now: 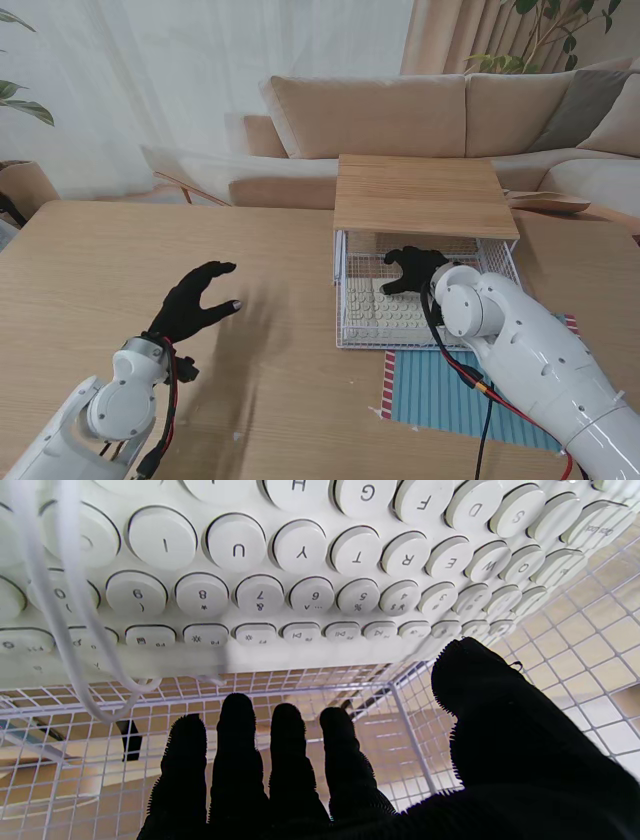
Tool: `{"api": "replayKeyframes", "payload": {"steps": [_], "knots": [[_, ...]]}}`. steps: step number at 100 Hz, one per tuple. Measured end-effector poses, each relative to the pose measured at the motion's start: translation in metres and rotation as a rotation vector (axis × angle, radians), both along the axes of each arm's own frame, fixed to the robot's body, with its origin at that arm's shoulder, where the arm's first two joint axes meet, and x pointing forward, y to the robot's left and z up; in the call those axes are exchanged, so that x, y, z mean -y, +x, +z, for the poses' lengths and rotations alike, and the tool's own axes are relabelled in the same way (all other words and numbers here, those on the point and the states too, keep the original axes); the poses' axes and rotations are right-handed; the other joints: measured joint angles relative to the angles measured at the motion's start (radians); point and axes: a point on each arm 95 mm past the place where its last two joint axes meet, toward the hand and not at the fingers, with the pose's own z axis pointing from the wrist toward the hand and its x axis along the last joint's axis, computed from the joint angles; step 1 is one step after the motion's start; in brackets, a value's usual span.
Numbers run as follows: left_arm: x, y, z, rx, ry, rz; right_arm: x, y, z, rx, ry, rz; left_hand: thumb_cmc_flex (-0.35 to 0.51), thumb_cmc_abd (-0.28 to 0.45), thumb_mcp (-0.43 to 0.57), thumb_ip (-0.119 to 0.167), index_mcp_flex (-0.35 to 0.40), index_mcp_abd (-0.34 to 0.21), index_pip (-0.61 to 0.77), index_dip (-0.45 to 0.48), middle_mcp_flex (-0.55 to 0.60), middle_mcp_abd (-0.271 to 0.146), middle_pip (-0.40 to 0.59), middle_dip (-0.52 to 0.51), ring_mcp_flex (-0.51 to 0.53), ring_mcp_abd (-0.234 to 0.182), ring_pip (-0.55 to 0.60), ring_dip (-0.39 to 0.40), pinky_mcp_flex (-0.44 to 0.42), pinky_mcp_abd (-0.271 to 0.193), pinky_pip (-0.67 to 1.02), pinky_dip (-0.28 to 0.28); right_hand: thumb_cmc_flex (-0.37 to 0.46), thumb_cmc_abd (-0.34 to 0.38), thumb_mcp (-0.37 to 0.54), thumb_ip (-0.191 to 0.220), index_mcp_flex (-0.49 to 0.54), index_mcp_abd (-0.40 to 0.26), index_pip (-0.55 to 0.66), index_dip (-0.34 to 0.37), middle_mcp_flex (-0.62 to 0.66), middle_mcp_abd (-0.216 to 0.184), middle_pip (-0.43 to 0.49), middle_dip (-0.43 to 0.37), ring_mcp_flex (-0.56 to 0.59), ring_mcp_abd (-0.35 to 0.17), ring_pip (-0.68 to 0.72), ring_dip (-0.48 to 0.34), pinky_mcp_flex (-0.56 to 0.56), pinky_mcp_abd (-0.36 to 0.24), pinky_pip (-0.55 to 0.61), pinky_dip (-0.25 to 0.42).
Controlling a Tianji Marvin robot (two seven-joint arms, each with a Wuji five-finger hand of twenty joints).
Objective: Unroll the mouse pad and set up the keyboard and mouse from the tabletop organizer
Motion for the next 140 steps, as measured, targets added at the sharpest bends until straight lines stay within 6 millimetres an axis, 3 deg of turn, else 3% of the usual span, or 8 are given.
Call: {"api": "replayKeyframes", "payload": {"steps": [19, 54, 80, 113, 127, 140], "knots": [[0.021, -0.001, 0.008, 0.129, 0.138, -0.111, 0.002, 0.002, -0.002, -0.01, 0.01, -0.002, -0.068, -0.097, 0.051, 0.0, -0.09, 0.0, 0.022, 0.006, -0.024, 0.0, -0.069, -0.005, -0.012, -0.015, -0.026, 0.015, 0.003, -0.003, 0.066, 0.011, 0.0, 0.012, -0.01, 0.0, 0.001, 0.0, 0.0, 0.0, 0.0, 0.0, 0.0, -0.001, 0.0, -0.007, 0.0, 0.0, 0.0, 0.0, -0.014, 0.0], [0.072, 0.007, 0.033, 0.224, 0.228, -0.307, 0.006, 0.006, -0.005, -0.008, 0.007, -0.013, -0.082, -0.23, 0.149, -0.001, -0.091, -0.002, -0.091, -0.063, -0.072, 0.0, -0.162, 0.102, -0.013, -0.01, -0.027, 0.038, 0.004, -0.003, 0.217, -0.029, 0.0, 0.012, -0.011, 0.0, 0.01, 0.0, 0.0, 0.0, 0.0, 0.0, 0.0, -0.001, 0.0, -0.008, 0.0, -0.001, 0.009, -0.001, -0.036, 0.015], [0.102, 0.013, 0.041, 0.216, 0.313, -0.477, 0.009, 0.005, -0.007, -0.012, 0.004, -0.019, -0.093, -0.262, 0.181, -0.002, -0.091, -0.003, -0.04, -0.043, -0.072, 0.0, -0.164, 0.116, -0.013, -0.01, -0.025, 0.038, 0.004, -0.003, 0.22, -0.101, 0.0, 0.012, -0.021, 0.0, 0.01, 0.0, 0.0, 0.0, 0.0, 0.0, 0.0, -0.001, 0.0, -0.008, -0.002, -0.001, 0.01, -0.001, -0.046, 0.022], [0.12, 0.016, 0.039, 0.206, 0.29, -0.53, 0.009, 0.004, -0.009, -0.018, 0.0, -0.027, -0.131, -0.269, 0.175, -0.013, -0.091, -0.003, -0.04, -0.042, -0.072, 0.0, -0.164, 0.116, -0.013, -0.011, -0.03, 0.038, 0.003, -0.003, 0.154, -0.103, 0.0, 0.012, -0.021, 0.0, 0.01, 0.0, 0.0, 0.0, 0.0, 0.0, 0.0, -0.001, 0.0, -0.011, -0.009, -0.002, 0.011, -0.001, -0.049, 0.039], [0.131, 0.014, 0.03, 0.186, 0.298, -0.536, 0.008, 0.004, -0.009, -0.018, -0.001, -0.029, -0.131, -0.258, 0.112, -0.013, -0.091, -0.003, -0.003, -0.024, -0.072, 0.0, -0.164, 0.116, -0.013, -0.011, -0.052, 0.038, -0.001, -0.004, 0.052, -0.103, 0.001, 0.035, -0.022, 0.0, 0.01, 0.0, 0.0, 0.0, 0.0, -0.001, 0.0, -0.001, 0.0, -0.012, -0.009, -0.002, 0.011, -0.001, -0.061, 0.041], [0.14, 0.014, 0.026, 0.213, 0.303, -0.521, 0.009, 0.004, -0.009, -0.018, 0.0, -0.034, -0.131, -0.249, 0.095, -0.013, -0.091, -0.003, 0.047, 0.006, -0.072, 0.0, -0.164, 0.116, -0.014, -0.011, -0.065, 0.038, -0.001, -0.003, 0.014, -0.071, 0.001, 0.035, -0.022, 0.0, 0.01, 0.0, 0.0, 0.0, 0.0, -0.001, 0.0, -0.001, 0.0, -0.012, -0.009, -0.002, 0.012, -0.002, -0.061, 0.049]]}}
